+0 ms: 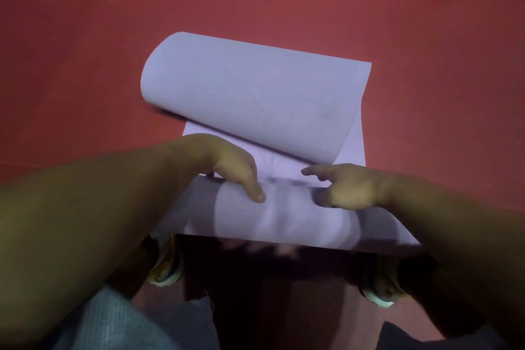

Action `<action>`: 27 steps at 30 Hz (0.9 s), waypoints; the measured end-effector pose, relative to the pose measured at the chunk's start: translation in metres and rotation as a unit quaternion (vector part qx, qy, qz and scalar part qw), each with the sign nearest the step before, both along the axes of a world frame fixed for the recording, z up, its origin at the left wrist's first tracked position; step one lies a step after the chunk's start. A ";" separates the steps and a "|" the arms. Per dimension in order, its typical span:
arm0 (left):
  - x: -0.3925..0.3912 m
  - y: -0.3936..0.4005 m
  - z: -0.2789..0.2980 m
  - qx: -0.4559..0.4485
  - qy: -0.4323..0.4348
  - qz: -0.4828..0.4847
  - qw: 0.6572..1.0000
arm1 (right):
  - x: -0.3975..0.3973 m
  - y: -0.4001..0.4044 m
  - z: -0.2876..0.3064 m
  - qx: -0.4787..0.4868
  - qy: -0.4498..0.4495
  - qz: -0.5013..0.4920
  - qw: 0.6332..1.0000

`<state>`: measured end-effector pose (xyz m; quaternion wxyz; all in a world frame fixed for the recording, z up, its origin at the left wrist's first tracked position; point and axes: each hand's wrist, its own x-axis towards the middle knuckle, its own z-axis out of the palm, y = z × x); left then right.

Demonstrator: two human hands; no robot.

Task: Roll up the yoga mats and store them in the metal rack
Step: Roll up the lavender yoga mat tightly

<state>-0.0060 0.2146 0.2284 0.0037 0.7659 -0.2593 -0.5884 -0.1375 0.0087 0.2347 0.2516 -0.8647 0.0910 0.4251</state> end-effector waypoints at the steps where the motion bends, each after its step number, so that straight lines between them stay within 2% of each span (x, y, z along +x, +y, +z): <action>1: -0.003 -0.001 0.005 0.003 -0.008 -0.018 1.000 | 0.003 0.002 0.003 0.011 -0.006 0.006 1.000; 4: -0.008 -0.002 0.016 -0.020 -0.078 -0.061 0.995 | 0.010 0.007 0.010 0.064 -0.005 -0.012 0.998; 6: -0.011 0.000 0.027 -0.089 -0.169 -0.068 0.979 | 0.016 0.010 0.015 0.066 -0.031 0.004 0.997; 9: -0.017 0.000 0.050 -0.168 -0.332 -0.082 0.925 | 0.024 0.010 0.027 0.036 -0.149 0.010 0.988; 11: -0.023 0.001 0.064 -0.182 -0.399 -0.101 0.893 | 0.029 0.010 0.038 0.037 -0.224 -0.007 0.974; 13: -0.026 0.003 0.075 -0.193 -0.418 -0.096 0.883 | 0.033 0.011 0.046 0.007 -0.278 0.017 0.960; 17: -0.022 0.019 0.093 -0.216 -0.384 -0.046 0.896 | 0.030 0.019 0.059 -0.095 -0.376 0.085 0.918; 24: -0.030 0.035 0.116 -0.216 -0.406 -0.014 0.888 | 0.015 0.040 0.082 -0.072 -0.380 0.118 0.915; 27: -0.048 0.035 0.116 -0.216 -0.435 -0.016 0.874 | 0.007 0.053 0.090 -0.080 -0.417 0.119 0.897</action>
